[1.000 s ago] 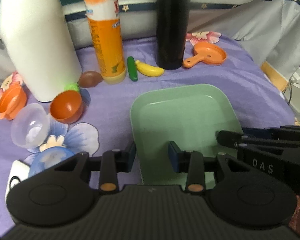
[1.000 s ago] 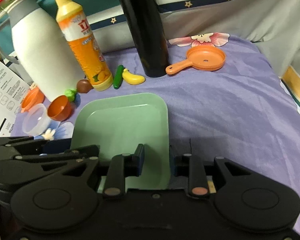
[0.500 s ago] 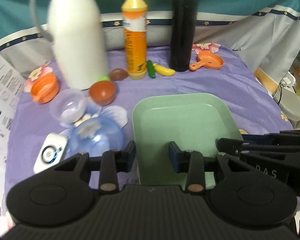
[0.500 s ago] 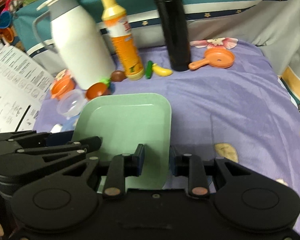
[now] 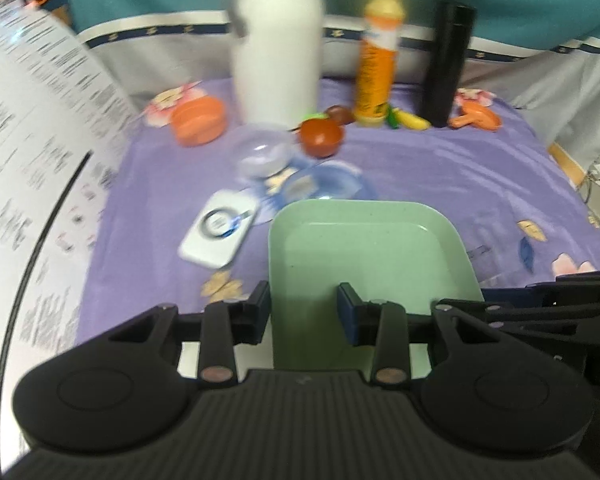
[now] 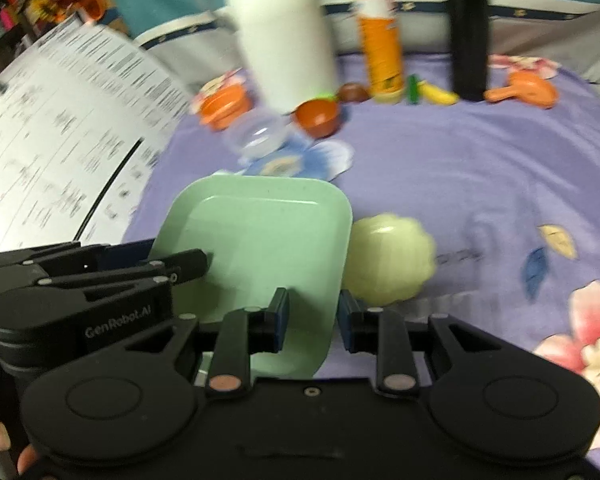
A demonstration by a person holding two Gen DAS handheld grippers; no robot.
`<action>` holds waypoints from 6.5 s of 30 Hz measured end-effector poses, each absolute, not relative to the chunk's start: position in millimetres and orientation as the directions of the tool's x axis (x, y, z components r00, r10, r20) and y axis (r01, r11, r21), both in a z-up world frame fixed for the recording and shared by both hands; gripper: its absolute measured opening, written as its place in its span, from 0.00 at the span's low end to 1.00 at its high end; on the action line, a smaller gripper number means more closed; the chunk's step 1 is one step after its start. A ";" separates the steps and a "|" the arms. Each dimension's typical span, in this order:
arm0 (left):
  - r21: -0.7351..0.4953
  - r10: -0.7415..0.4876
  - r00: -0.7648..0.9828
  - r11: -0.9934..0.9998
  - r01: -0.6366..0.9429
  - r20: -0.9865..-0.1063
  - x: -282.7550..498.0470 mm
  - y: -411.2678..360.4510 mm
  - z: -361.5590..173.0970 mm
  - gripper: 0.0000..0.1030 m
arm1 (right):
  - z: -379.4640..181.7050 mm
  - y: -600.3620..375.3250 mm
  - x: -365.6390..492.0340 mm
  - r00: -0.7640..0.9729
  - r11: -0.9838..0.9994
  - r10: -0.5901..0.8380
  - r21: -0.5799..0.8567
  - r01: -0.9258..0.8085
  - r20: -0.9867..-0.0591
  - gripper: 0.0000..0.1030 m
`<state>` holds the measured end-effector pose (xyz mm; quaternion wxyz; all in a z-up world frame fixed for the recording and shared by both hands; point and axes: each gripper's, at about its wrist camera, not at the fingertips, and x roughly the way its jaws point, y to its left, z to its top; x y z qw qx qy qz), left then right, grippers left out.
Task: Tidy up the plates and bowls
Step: 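Lift the green plate and lower it onto the white plate, then open both grippers and withdraw from the green plate, then grasp the small yellow flower-shaped plate rim with both grippers, then carry the yellow plate over and lower it onto the green plate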
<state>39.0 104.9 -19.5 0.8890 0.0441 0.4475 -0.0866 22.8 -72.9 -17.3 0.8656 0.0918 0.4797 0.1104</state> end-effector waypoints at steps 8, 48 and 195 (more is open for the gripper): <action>-0.017 -0.087 0.554 0.991 0.131 -0.828 17.3 163.7 -44.4 0.34 | -38.4 -12.4 10.5 0.436 0.945 0.324 0.271 -0.182 -0.840 0.26; 0.000 -0.030 0.558 0.999 0.053 -0.829 17.1 198.0 -70.3 0.99 | -49.2 -6.8 6.6 0.481 0.940 0.334 0.251 -0.230 -0.811 0.99; -0.086 -0.179 0.566 0.979 0.186 -0.805 -11.0 181.6 -57.1 0.34 | -55.1 13.2 17.7 0.455 0.931 0.365 0.324 -0.169 -0.812 0.22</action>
